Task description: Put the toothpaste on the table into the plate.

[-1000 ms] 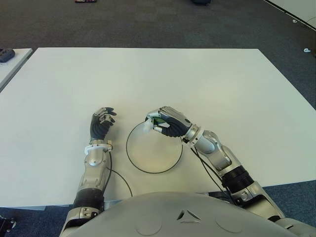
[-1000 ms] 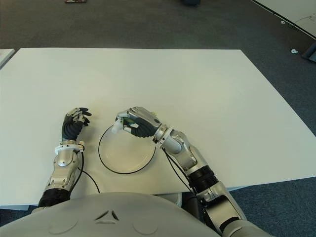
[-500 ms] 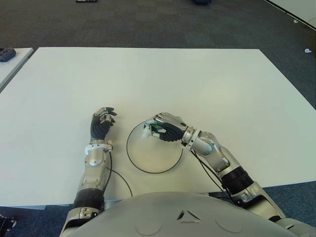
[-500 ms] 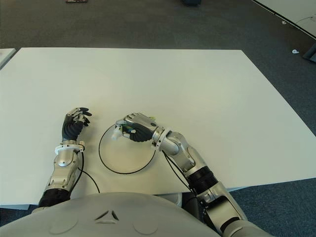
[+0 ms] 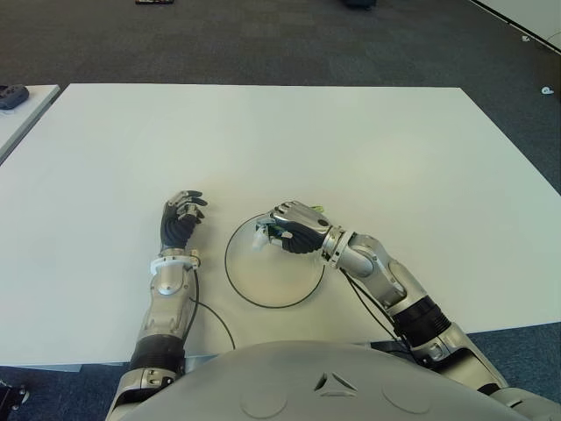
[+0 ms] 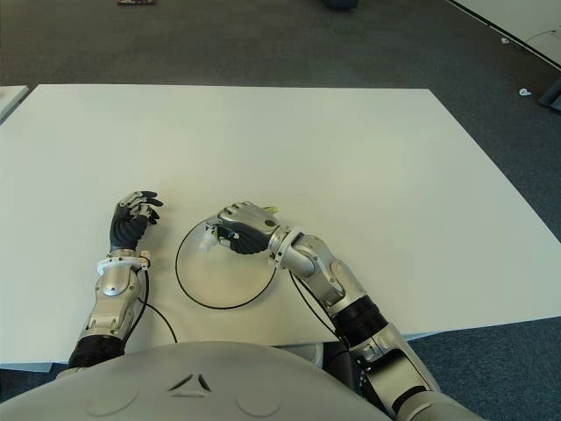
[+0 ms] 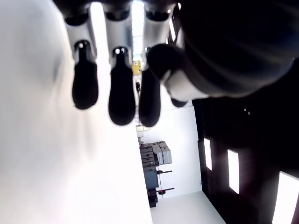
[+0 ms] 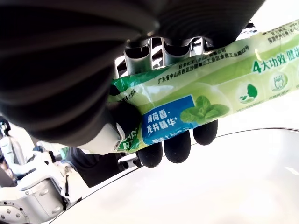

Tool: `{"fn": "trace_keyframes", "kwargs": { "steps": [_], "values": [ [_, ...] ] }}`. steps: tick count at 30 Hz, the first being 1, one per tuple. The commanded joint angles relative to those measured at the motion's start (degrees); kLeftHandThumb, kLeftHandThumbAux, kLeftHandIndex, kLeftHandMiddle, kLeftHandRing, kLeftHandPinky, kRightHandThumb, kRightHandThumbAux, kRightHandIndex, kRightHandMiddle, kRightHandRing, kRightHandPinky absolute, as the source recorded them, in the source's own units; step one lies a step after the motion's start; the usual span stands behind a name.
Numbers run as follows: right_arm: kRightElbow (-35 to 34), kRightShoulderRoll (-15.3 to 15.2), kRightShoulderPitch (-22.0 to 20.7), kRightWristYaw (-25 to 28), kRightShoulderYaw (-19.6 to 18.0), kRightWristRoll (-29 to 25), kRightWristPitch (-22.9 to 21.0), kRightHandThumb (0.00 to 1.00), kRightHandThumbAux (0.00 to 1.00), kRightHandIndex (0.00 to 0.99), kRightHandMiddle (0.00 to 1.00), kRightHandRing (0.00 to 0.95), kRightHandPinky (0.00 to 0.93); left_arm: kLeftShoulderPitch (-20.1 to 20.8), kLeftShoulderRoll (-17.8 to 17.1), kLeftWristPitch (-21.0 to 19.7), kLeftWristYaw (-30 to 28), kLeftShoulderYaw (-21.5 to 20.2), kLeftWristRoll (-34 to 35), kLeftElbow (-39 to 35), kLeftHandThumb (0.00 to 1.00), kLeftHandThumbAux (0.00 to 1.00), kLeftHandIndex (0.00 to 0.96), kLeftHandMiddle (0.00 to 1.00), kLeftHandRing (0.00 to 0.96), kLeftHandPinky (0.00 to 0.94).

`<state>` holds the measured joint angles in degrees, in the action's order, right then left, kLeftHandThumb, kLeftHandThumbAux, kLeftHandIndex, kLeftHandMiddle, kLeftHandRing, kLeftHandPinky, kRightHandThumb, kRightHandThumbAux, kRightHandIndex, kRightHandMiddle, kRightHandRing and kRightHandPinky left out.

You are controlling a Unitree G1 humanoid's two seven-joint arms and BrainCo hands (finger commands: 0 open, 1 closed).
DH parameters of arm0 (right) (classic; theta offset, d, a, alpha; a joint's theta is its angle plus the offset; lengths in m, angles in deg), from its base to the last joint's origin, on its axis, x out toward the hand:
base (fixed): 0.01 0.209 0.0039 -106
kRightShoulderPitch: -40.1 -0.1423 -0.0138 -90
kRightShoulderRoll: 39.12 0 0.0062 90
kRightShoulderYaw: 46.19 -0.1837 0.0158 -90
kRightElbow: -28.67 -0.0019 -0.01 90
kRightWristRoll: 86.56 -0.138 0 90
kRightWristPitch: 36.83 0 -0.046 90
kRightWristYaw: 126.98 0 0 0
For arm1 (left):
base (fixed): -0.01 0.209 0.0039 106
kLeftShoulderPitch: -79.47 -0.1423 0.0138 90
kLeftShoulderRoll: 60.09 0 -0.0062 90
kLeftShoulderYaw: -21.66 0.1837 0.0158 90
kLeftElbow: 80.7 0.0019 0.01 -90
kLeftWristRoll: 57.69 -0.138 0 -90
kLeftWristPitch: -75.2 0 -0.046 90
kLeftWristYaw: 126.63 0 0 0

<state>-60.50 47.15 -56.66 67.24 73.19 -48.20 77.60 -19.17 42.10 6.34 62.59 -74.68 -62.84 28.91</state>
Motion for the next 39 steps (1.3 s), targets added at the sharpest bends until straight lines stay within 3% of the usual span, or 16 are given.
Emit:
{"fn": "trace_keyframes", "kwargs": {
  "steps": [1,5,10,22,39],
  "values": [
    [0.15,-1.67,-1.18,3.06,1.20,1.95,-1.29,0.596,0.624,0.313,0.382,0.363,0.372,-0.13,-0.26,0.30,0.37,0.02,-0.55,0.31,0.832,0.683,0.396,0.498,0.637,0.620],
    [-0.43,-2.34,-1.94,4.34,1.76,3.70,-1.78,0.498,0.526,0.143,0.146,0.132,0.141,-0.21,-0.31,0.19,0.16,0.00,-0.39,0.22,0.832,0.684,0.395,0.500,0.642,0.632],
    [-2.72,-3.14,-2.18,4.94,1.61,6.44,-2.76,0.471,0.427,0.028,0.023,0.020,0.022,-0.02,-0.39,0.87,0.28,-0.09,-0.37,0.74,0.832,0.684,0.392,0.503,0.644,0.627],
    [-5.41,-2.49,0.18,1.75,0.68,8.68,-5.15,0.468,0.210,0.000,0.000,0.000,0.000,0.13,-0.34,1.25,0.28,-0.08,-0.30,1.15,0.832,0.683,0.394,0.503,0.644,0.623],
    [-6.44,-1.82,1.61,1.01,0.20,6.00,-5.77,0.413,0.138,0.000,0.000,0.000,0.000,0.22,-0.29,0.91,0.84,-0.19,-0.61,1.52,0.832,0.683,0.396,0.500,0.629,0.603]
  ]
}}
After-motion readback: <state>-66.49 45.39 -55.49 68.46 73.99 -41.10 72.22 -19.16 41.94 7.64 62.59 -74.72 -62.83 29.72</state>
